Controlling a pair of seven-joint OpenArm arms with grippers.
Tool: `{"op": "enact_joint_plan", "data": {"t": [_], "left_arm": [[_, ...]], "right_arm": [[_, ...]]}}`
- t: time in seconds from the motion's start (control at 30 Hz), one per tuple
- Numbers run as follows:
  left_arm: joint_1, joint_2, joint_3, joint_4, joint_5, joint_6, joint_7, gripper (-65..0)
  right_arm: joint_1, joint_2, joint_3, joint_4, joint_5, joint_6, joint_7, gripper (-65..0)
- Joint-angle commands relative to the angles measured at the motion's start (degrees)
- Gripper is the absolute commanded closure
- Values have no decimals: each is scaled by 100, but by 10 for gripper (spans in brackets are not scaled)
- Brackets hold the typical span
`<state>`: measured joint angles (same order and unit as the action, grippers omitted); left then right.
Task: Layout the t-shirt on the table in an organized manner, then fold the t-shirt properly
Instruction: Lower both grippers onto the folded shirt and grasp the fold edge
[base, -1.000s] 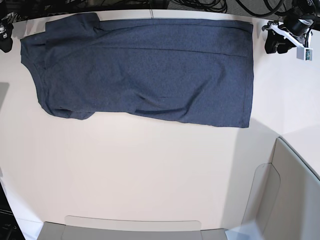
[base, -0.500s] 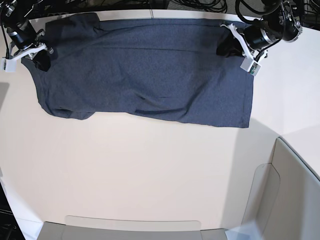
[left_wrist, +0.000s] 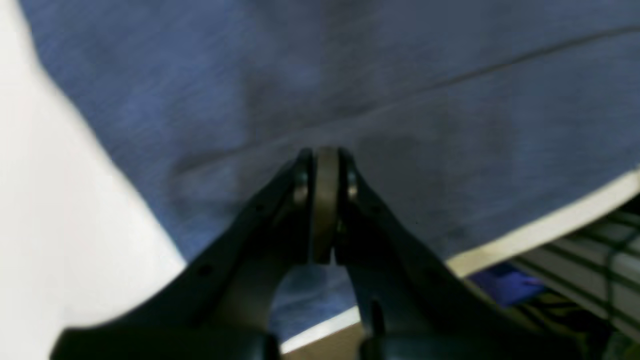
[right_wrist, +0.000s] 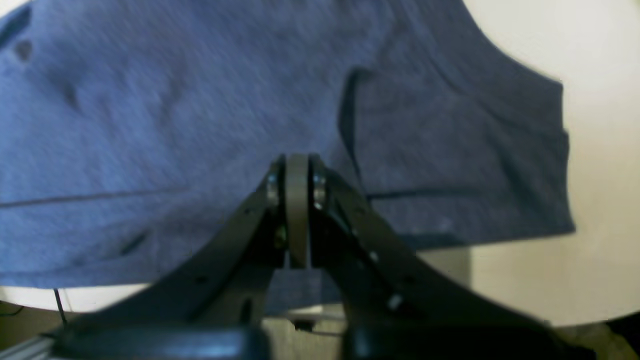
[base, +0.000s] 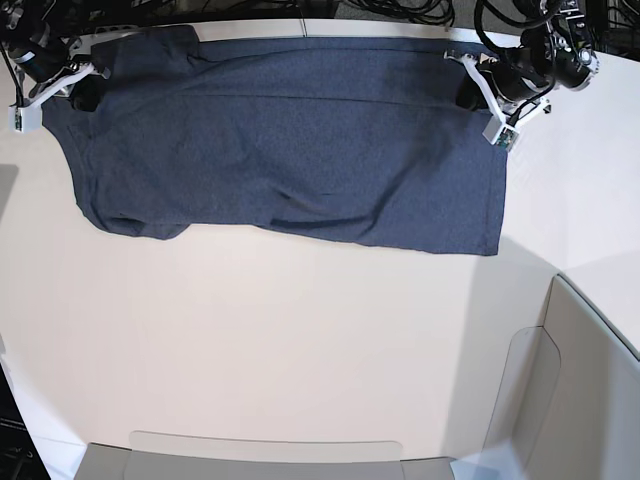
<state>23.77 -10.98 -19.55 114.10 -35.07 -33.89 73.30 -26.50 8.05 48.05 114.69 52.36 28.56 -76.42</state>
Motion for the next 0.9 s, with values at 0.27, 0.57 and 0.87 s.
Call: {"op": "enact_joint_plan", "data": {"t": [0.27, 0.57, 0.87], "left_arm": [[-43, -40, -19, -39, -32, 0, -99, 0], [-8, -40, -10, -153, -32, 0, -266, 0], [-8, -93, -19, -206, -5, 0, -275, 0]], "right_arm": [[299, 34, -713, -538, -361, 24, 25, 0], [835, 34, -1038, -1373, -871, 15, 25, 0], [1046, 78, -977, -1346, -827, 15, 33, 0]]}}
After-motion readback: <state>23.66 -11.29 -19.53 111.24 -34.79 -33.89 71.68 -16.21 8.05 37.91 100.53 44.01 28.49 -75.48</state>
